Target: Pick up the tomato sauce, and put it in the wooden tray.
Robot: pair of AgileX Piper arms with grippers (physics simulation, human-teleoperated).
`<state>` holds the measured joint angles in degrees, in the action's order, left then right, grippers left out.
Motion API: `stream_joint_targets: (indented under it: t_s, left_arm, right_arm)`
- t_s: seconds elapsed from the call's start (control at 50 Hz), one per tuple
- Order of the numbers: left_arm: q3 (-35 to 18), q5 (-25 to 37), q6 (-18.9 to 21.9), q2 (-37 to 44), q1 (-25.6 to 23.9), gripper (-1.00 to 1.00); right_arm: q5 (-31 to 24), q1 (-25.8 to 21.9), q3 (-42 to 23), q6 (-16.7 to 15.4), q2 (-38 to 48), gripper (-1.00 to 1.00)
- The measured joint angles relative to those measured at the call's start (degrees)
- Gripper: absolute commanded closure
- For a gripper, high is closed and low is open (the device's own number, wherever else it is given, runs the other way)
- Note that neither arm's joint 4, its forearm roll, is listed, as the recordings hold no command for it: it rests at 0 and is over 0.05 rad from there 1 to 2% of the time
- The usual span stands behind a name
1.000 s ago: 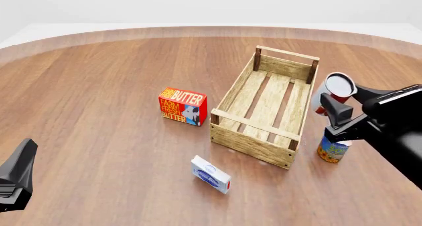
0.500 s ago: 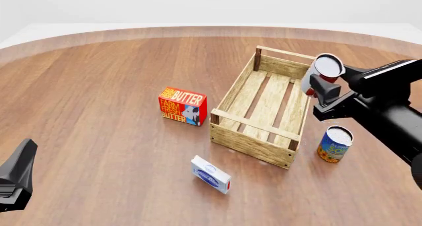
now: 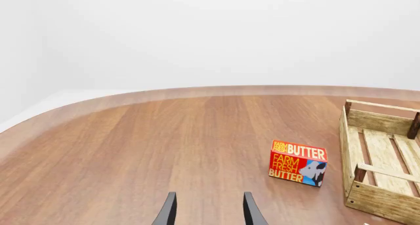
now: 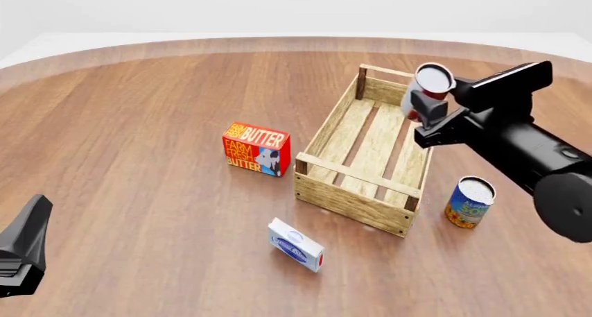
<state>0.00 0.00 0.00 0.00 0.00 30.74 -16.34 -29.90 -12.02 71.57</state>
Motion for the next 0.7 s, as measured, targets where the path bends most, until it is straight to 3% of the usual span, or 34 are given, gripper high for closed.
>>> stream_joint_targets:
  t_s: [0.7]
  left_arm:
    - [0.00, 0.00, 0.00, 0.00, 0.00, -1.00]
  right_arm:
    - [1.70, 0.23, -9.81, -0.56, 14.76, 1.00]
